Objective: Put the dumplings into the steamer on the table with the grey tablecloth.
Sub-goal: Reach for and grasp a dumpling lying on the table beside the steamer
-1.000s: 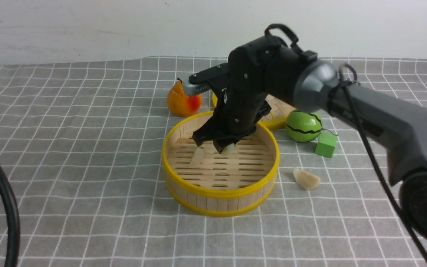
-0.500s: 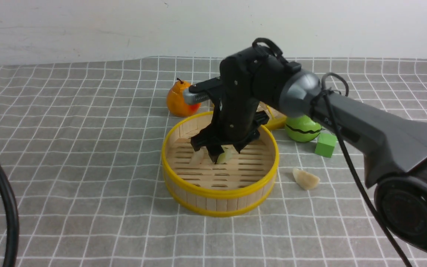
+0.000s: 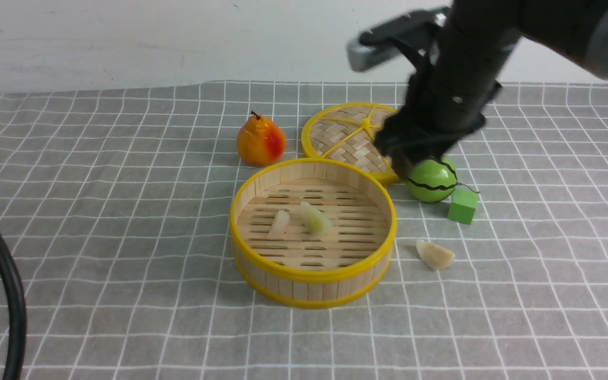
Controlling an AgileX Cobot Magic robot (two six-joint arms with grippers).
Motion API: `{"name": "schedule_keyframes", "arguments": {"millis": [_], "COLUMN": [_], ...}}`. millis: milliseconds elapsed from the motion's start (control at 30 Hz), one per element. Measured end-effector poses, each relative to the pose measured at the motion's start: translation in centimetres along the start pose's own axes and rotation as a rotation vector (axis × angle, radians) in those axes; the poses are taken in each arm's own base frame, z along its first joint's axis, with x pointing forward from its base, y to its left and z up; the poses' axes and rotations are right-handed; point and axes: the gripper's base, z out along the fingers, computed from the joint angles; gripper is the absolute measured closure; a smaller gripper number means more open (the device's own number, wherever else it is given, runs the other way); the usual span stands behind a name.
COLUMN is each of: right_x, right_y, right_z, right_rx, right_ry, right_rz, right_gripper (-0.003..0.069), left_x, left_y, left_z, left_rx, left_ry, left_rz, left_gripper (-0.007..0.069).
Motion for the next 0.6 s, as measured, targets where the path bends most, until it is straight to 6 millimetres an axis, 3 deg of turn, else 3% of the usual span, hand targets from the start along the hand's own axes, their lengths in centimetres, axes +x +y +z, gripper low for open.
{"name": "schedule_keyframes", "arguments": {"millis": [133, 233, 400, 600], "right_x": [3.2, 3.8, 3.2, 2.9], "right_y": [-3.5, -4.9, -4.8, -4.8], "right_z": [3.3, 5.7, 9.9, 13.2], "right_rx": [0.010, -0.001, -0.048, -0.049], "right_ry": [0.105, 0.100, 0.079, 0.063], "right_rz": [0.047, 0.079, 0.077, 0.077], "right_gripper": [0.0245, 0.0244, 0.0186, 0.0123], "left_x": [0.0, 0.0, 0.0, 0.0], "left_y": [-0.1, -0.1, -0.1, -0.1], "left_z": [0.0, 0.0, 0.0, 0.0], "left_rx": [0.008, 0.008, 0.010, 0.010], "left_ry": [0.002, 0.002, 0.003, 0.002], "left_rz": [-0.010, -0.011, -0.012, -0.018], "left_gripper": [0.0593, 0.0592, 0.0590, 0.0586]}}
